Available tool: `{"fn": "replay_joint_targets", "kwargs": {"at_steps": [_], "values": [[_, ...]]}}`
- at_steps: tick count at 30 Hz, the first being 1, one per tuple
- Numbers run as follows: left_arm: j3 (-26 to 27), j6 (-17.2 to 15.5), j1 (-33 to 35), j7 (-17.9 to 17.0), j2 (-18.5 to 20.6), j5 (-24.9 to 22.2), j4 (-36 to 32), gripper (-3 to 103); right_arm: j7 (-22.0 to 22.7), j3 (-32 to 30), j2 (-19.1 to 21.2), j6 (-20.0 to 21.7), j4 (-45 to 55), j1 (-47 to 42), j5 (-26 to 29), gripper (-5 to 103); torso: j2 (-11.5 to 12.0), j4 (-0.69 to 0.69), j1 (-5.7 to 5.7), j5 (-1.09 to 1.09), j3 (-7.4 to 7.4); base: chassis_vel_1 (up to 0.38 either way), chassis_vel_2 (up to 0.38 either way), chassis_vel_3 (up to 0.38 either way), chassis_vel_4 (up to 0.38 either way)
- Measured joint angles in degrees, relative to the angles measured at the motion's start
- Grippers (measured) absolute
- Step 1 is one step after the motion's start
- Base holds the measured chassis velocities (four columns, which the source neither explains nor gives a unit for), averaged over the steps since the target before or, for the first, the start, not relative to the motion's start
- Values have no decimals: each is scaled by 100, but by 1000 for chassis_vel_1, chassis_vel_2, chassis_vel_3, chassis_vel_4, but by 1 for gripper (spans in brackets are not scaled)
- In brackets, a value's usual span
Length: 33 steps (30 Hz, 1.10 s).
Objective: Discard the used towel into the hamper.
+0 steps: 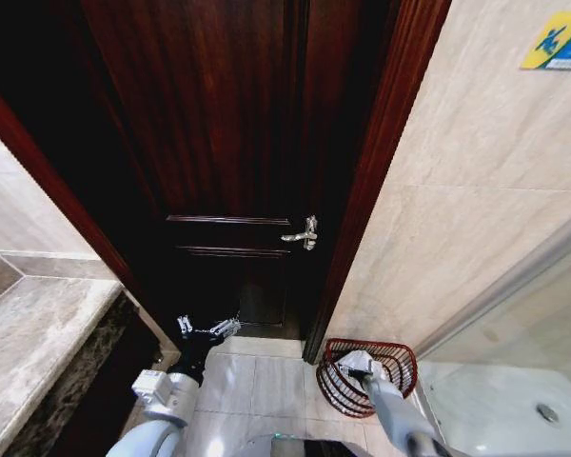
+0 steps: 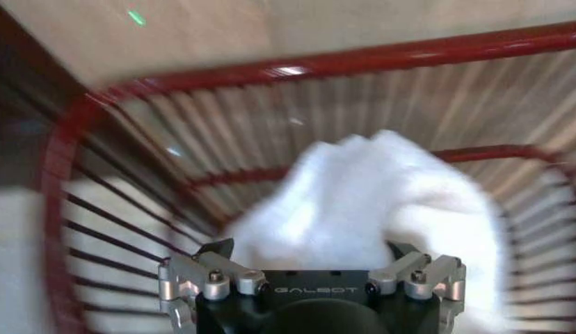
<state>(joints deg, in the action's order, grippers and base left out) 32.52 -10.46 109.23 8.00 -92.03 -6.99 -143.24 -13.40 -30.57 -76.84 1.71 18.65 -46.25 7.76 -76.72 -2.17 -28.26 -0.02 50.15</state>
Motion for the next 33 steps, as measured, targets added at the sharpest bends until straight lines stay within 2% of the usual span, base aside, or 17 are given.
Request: {"fn": "replay_joint_targets", "kwargs": {"at_steps": [1,2,3,8,11,13,16,19,22,23,25,26,28,29,30,31,33], "values": [[0,0,0,0,0,0,0,100,134,-5,25,-27,-44,16,-218,100,0,1,0,0,0,0,0,0,0],[0,0,0,0,0,0,0,100,552,-35,62,-97,-205,92,-874,100,0,1,0,1,0,0,0,0,0],[0,0,0,0,0,0,0,100,702,-46,80,-115,-255,119,-1095,100,0,0,0,3,0,0,0,0,0],[0,0,0,0,0,0,0,100,1177,-55,120,-203,-347,158,-1518,100,0,-1,0,2,0,0,0,0,0],[0,0,0,0,0,0,0,100,1236,-55,106,-282,-283,107,-1441,100,0,-2,0,0,0,0,0,0,0],[0,0,0,0,0,0,0,100,1326,-8,46,-530,48,-99,-1154,100,0,0,0,2,0,0,0,0,0],[0,0,0,0,0,0,0,100,1634,-2,-25,-819,151,-195,-1156,100,0,-1,0,3,0,0,0,0,0],[0,0,0,0,0,0,0,100,1789,-9,-24,-1024,638,-572,-1194,100,0,-3,0,2,0,0,0,0,0],[-1,0,0,1,0,0,0,100,1902,-101,57,-1401,1384,-1145,-1521,100,0,0,0,-1,0,0,0,0,0],[-1,0,0,1,0,0,0,100,1902,-101,57,-1401,1384,-1145,-1521,100,0,0,0,-1,0,0,0,0,0],[-1,0,0,0,1,0,0,100,1993,-141,119,-1543,2287,-1707,-1438,100,0,-1,0,2,0,0,0,0,0],[-1,0,0,0,-1,0,0,100,1932,-176,145,-1543,2844,-2058,-1287,100,0,-3,0,1,-1,0,0,0,0],[0,0,0,0,0,0,0,100,1853,-215,154,-1516,3170,-2267,-1184,100,0,-3,0,2,-1,0,0,0,0],[0,0,0,0,-1,0,0,100,1367,-393,149,-1379,4136,-2868,-840,100,0,1,0,2,0,0,0,0,0],[0,0,0,0,0,0,0,100,1063,-486,139,-1311,4625,-3135,-640,100,0,2,1,1,-1,0,0,0,0],[0,0,0,0,0,0,0,100,1063,-486,139,-1311,4625,-3135,-640,100,0,2,1,1,-1,0,0,0,0],[0,0,0,0,0,0,0,100,626,-618,110,-1255,5420,-3585,-310,100,-1,1,2,-4,-1,0,0,0,0]]}}
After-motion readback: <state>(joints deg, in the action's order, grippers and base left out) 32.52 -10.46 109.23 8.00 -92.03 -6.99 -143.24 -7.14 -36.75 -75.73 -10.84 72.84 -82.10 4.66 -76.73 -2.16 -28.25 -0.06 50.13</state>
